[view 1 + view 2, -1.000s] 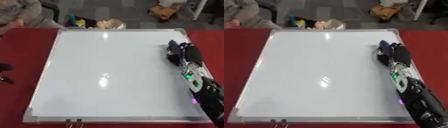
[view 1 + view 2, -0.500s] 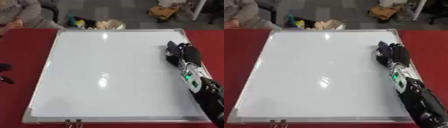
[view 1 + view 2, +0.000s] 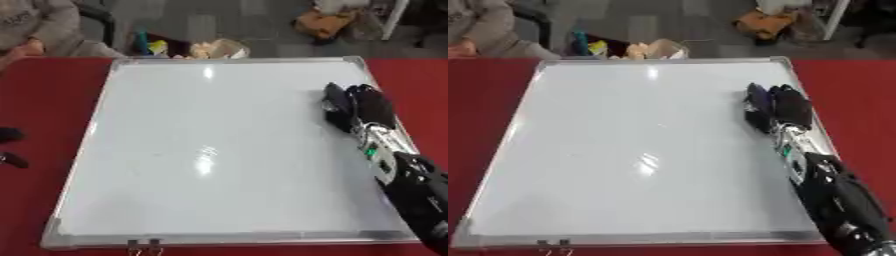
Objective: Wipe the whiteboard clean with a brush.
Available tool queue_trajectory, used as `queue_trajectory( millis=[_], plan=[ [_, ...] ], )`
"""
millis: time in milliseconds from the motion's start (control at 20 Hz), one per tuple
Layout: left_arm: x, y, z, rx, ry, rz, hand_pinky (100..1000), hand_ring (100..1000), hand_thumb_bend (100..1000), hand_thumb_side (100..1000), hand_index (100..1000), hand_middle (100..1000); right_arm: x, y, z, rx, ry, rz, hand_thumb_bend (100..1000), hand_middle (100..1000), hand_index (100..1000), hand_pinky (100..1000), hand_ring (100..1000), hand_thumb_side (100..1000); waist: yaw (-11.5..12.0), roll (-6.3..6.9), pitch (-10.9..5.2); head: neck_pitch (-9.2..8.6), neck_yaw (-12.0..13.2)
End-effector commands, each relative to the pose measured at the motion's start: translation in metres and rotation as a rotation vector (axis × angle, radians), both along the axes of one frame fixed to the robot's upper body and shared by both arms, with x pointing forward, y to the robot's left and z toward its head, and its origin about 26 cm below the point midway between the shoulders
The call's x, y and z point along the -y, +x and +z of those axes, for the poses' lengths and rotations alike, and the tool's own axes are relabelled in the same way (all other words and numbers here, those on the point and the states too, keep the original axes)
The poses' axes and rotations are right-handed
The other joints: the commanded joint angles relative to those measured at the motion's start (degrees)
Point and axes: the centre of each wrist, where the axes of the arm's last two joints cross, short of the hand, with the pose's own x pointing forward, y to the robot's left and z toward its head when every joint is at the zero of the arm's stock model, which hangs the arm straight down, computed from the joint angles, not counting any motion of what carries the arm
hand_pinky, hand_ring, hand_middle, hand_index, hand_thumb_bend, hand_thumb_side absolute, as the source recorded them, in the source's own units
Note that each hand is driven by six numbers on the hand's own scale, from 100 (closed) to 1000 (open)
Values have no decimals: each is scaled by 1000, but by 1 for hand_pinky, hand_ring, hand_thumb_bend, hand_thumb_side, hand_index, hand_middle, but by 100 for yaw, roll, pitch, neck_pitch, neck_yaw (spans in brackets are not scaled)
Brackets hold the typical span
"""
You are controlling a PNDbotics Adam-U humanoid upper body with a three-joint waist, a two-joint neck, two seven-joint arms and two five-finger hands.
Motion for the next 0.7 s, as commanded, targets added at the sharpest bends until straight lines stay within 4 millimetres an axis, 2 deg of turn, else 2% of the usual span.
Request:
queue_trajectory(
  millis=[50,700],
  plan=[
    [-2,-1,6,20,5,-2,423,696,245,948,606,533,-32,0,-21,-80,23,83,100,738,821,720,780,1000,32,47,-17,27,-17],
    [-1,-1,6,21,4,-7,423,696,245,948,606,533,-71,0,-17,-119,-64,266,100,755,820,744,789,1000,42,35,-13,31,-37]
  ],
)
